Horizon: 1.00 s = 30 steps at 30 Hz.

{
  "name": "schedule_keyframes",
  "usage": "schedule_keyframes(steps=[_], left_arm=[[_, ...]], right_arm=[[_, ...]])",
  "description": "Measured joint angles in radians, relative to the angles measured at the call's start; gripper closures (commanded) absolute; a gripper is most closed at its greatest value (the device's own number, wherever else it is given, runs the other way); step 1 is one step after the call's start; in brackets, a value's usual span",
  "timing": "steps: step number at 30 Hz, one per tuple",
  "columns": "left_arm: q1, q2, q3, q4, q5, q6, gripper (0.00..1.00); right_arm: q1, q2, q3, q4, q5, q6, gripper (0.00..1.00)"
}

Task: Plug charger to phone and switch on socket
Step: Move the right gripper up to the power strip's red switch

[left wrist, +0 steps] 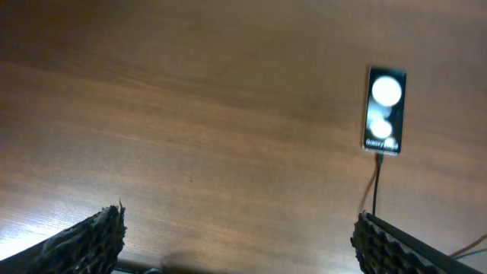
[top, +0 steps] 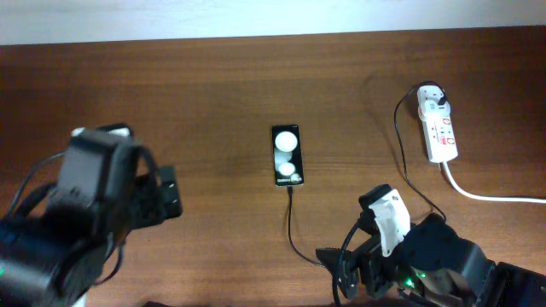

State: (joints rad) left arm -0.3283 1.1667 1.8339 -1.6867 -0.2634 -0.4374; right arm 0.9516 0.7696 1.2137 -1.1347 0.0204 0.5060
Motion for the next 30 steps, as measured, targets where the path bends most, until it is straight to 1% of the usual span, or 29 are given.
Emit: schedule_keyframes(steps=[2, 5, 6, 7, 8, 9, 10, 11, 15, 18, 19, 20, 22, 24, 27, 29, 30], left_arm=[[0.046, -0.070, 0.000, -0.001, -0.004, 0.000, 0.01], [0.200, -0.204, -0.001, 0.000, -0.007, 0.003, 0.01], [0.230, -0.246, 0.000, 0.000, -0.010, 0.003, 0.01], [0.262, -0.299, 0.000, -0.001, -0.010, 0.003, 0.01], [0.280, -0.349, 0.000, -0.001, -0.010, 0.003, 0.01], [0.286, -0.388, 0.000, 0.000, -0.011, 0.003, 0.01], [0.287, -0.422, 0.000, 0.000, -0.010, 0.003, 0.01], [0.287, -0.485, 0.000, -0.001, -0.011, 0.003, 0.01], [0.287, -0.645, 0.002, -0.001, -0.010, 0.003, 0.01], [0.289, -0.721, 0.003, -0.001, -0.011, 0.003, 0.01], [0.289, -0.748, 0.003, -0.001, -0.011, 0.003, 0.01], [0.289, -0.764, 0.003, -0.001, -0.010, 0.003, 0.01], [0.289, -0.784, 0.003, -0.001, -0.011, 0.003, 0.01], [0.289, -0.785, 0.002, -0.001, -0.011, 0.003, 0.01], [0.293, -0.785, 0.002, -0.002, -0.010, 0.003, 0.01], [0.304, -0.785, 0.002, 0.000, -0.011, 0.003, 0.01], [0.313, -0.785, 0.002, -0.001, -0.011, 0.003, 0.01]], right_arm=[[0.000, 0.000, 0.000, 0.014, -0.003, 0.001, 0.01], [0.000, 0.006, 0.000, 0.020, 0.016, 0.001, 0.00], [0.000, 0.019, 0.000, 0.018, 0.041, 0.003, 0.12], [0.000, 0.045, 0.000, 0.016, 0.065, 0.002, 0.28], [0.000, 0.070, 0.000, 0.016, 0.085, 0.008, 0.53], [0.000, 0.100, 0.000, 0.015, 0.101, 0.008, 0.67], [0.000, 0.127, 0.000, 0.014, 0.114, 0.007, 0.84], [0.000, 0.185, 0.000, 0.014, 0.128, 0.018, 0.96], [0.000, 0.348, 0.000, 0.004, 0.148, 0.109, 0.96], [-0.021, 0.425, 0.002, -0.064, 0.183, 0.188, 0.96], [-0.070, 0.459, 0.000, -0.112, 0.223, 0.247, 0.96], [-0.122, 0.468, 0.000, -0.151, 0.235, 0.272, 0.96], [-0.323, 0.480, 0.000, -0.188, 0.269, 0.309, 0.96], [-0.500, 0.482, 0.006, -0.185, 0.271, 0.299, 0.96], [-0.807, 0.508, 0.075, -0.181, 0.248, 0.237, 0.96], [-0.941, 0.545, 0.133, -0.171, 0.221, 0.195, 0.96], [-1.039, 0.592, 0.183, -0.161, 0.210, 0.169, 0.96]])
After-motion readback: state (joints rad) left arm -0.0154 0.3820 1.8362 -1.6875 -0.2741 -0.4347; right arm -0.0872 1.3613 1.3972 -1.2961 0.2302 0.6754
